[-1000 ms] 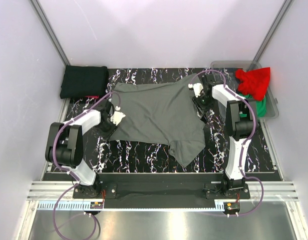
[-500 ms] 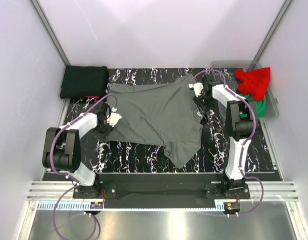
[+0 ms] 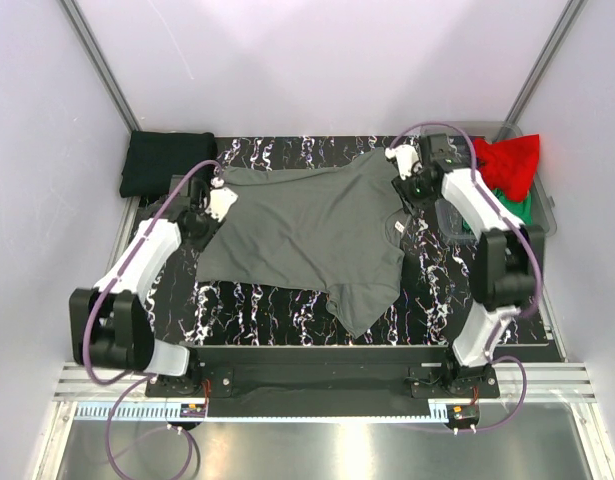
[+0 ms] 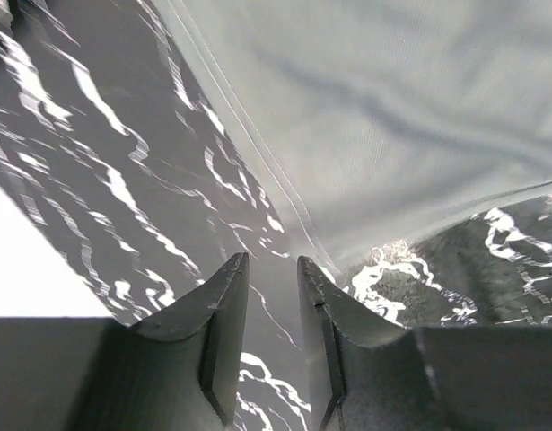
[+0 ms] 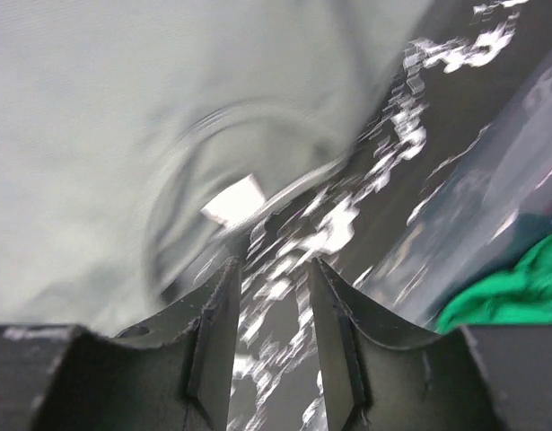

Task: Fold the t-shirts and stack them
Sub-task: Flatten the tshirt out

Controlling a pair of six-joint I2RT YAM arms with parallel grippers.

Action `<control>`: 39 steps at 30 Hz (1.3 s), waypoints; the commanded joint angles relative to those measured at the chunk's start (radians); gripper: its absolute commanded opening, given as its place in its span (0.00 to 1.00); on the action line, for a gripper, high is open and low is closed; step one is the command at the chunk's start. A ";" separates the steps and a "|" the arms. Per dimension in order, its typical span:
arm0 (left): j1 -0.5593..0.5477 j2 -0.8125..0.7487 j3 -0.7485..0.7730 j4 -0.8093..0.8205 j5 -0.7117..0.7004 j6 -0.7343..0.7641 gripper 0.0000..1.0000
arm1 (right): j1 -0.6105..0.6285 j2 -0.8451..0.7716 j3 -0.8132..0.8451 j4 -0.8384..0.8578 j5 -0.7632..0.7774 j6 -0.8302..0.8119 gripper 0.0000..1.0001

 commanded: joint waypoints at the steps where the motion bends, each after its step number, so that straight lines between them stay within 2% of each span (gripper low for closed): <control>1: -0.018 -0.063 0.044 -0.029 0.083 -0.001 0.34 | 0.000 -0.169 -0.115 -0.146 -0.186 0.005 0.44; 5: -0.031 -0.048 0.016 -0.035 0.087 -0.014 0.34 | 0.000 -0.220 -0.232 -0.343 -0.329 -0.078 0.40; 8: -0.031 -0.033 -0.018 -0.032 0.106 -0.019 0.33 | 0.000 -0.217 -0.275 -0.394 -0.379 -0.101 0.38; 13: -0.031 -0.010 -0.070 0.003 0.101 -0.004 0.33 | 0.000 -0.168 -0.272 -0.385 -0.416 -0.086 0.38; 21: -0.031 0.066 -0.131 0.092 0.084 -0.002 0.32 | 0.015 -0.004 -0.231 -0.381 -0.469 -0.087 0.34; 26: -0.031 0.096 -0.136 0.106 0.067 -0.002 0.31 | 0.021 0.056 -0.224 -0.378 -0.371 -0.086 0.30; 35: -0.024 0.112 -0.200 0.154 0.006 0.045 0.31 | 0.017 0.015 -0.273 -0.293 -0.131 -0.123 0.30; 39: -0.024 0.129 -0.197 0.158 0.006 0.027 0.30 | 0.015 0.027 -0.241 -0.250 -0.082 -0.101 0.30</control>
